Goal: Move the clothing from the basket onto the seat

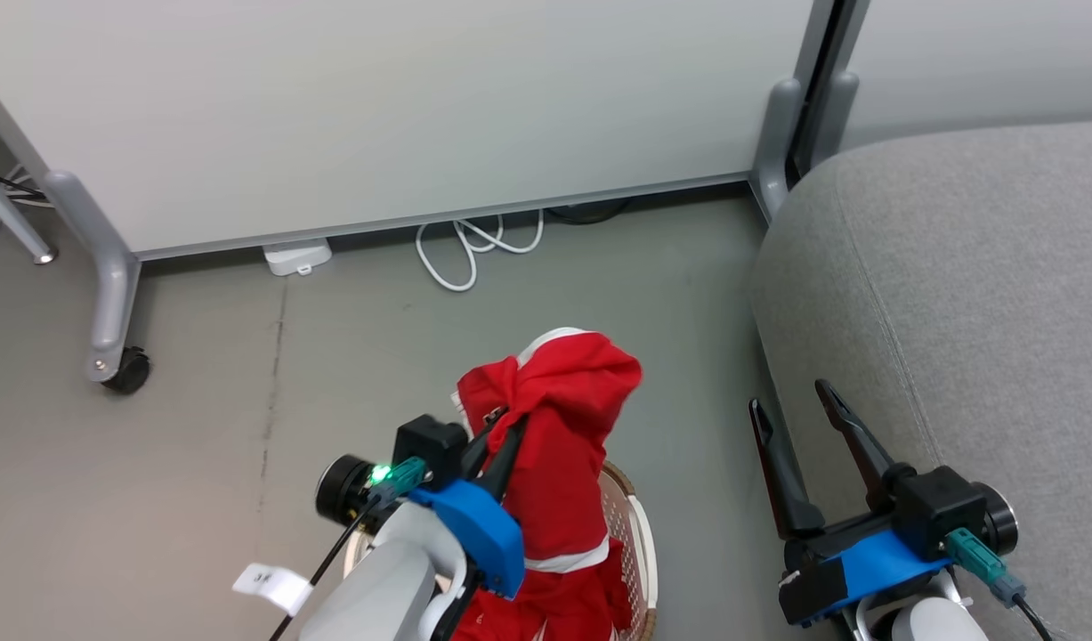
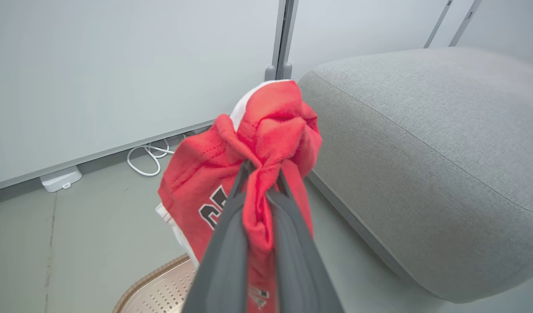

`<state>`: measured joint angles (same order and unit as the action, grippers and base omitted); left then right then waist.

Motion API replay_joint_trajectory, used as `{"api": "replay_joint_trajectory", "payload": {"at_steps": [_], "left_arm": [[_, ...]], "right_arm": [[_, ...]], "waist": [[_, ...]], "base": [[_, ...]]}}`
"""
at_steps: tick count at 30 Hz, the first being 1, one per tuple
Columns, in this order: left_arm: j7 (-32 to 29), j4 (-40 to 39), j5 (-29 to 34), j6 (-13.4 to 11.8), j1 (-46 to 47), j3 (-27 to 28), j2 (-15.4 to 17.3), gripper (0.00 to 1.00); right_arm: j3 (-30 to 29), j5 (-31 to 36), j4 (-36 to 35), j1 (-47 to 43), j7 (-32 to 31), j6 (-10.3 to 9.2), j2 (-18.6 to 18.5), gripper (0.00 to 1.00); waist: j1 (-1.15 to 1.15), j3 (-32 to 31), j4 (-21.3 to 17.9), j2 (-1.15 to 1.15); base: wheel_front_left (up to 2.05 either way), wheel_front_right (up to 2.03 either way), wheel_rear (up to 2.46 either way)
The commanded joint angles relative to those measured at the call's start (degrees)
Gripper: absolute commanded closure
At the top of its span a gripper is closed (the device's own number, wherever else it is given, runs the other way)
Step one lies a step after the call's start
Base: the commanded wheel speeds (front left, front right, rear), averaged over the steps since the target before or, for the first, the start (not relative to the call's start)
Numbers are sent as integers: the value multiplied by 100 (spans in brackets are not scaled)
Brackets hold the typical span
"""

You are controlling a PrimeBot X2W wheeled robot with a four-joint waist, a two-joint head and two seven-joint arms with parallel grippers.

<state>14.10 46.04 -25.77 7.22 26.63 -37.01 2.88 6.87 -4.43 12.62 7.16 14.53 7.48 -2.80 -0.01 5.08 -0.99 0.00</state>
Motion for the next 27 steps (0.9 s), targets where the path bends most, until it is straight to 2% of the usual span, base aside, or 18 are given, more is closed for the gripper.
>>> {"api": "replay_joint_trajectory", "payload": {"at_steps": [1,12,27], "left_arm": [[-21,-46,-32,39,98,-44,7,100],[-494,-550,-525,26,897,-855,62,100],[-709,-723,-966,26,1441,-1300,118,100]], "right_arm": [[-10,-5,-6,-90,-15,3,-16,0],[113,-62,-46,-231,-142,3,-16,0],[279,-119,-64,-274,-318,3,-16,0]], "waist": [[1,-88,90,0],[1,-305,302,0],[1,-460,317,0]], "base": [[0,0,0],[0,0,0],[0,0,0]]}}
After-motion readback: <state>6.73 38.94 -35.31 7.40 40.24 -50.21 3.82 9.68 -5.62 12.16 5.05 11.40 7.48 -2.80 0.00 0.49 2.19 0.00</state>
